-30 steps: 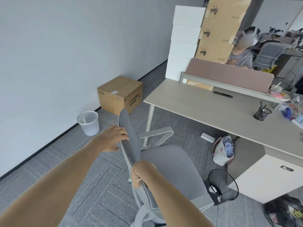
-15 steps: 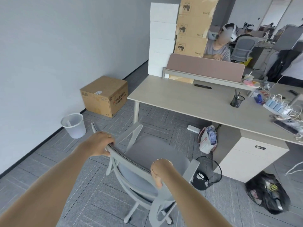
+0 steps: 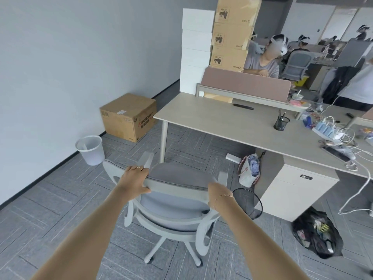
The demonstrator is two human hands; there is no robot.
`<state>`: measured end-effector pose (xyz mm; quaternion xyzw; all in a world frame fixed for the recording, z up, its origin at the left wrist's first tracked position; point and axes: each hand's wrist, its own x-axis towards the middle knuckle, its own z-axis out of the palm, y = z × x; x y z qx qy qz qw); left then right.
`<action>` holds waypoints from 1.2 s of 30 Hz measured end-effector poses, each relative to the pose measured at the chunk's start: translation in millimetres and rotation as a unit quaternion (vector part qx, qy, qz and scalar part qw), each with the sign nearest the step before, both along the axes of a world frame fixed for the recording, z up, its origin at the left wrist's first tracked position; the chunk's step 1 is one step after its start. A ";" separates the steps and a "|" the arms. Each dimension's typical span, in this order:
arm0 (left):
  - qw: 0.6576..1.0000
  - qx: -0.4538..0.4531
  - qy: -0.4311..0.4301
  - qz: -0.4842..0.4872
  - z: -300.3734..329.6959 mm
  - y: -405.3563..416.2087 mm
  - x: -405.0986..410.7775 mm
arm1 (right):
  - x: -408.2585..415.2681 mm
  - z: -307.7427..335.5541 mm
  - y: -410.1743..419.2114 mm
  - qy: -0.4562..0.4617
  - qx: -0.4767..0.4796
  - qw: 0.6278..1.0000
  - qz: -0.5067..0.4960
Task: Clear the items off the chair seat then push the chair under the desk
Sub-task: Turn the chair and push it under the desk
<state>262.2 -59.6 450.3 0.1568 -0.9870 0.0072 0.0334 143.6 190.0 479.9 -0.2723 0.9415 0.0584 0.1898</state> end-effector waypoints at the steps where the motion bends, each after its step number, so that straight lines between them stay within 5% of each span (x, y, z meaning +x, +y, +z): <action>1: 1.000 0.006 0.003 0.008 0.0 7.2 -1.2 | -0.6 -4.6 8.4 0.010 -0.017 1.000 -0.002; 6: 0.999 0.034 0.015 0.017 -5.3 31.8 -4.4 | -6.4 -14.7 35.7 0.055 -0.058 0.997 0.010; 11: 0.985 0.171 0.007 -0.031 8.0 19.7 2.3 | -14.9 -6.9 31.8 0.084 -0.122 0.986 0.079; 19: 0.995 0.007 -0.081 0.058 14.5 -2.4 5.3 | -15.5 -11.9 29.5 0.077 -0.136 0.987 0.036; 26: 0.983 -0.131 -0.128 0.016 10.1 -15.6 -14.7 | -13.7 -35.3 12.5 0.156 -0.131 0.978 -0.045; 32: 0.972 -0.179 -0.118 -0.091 16.9 -27.2 -38.8 | -34.1 -27.9 -6.2 0.175 -0.120 0.968 -0.132; 36: 0.977 -0.126 -0.108 -0.130 13.6 -36.6 -58.8 | -49.3 -22.4 -13.3 0.180 -0.096 0.967 -0.155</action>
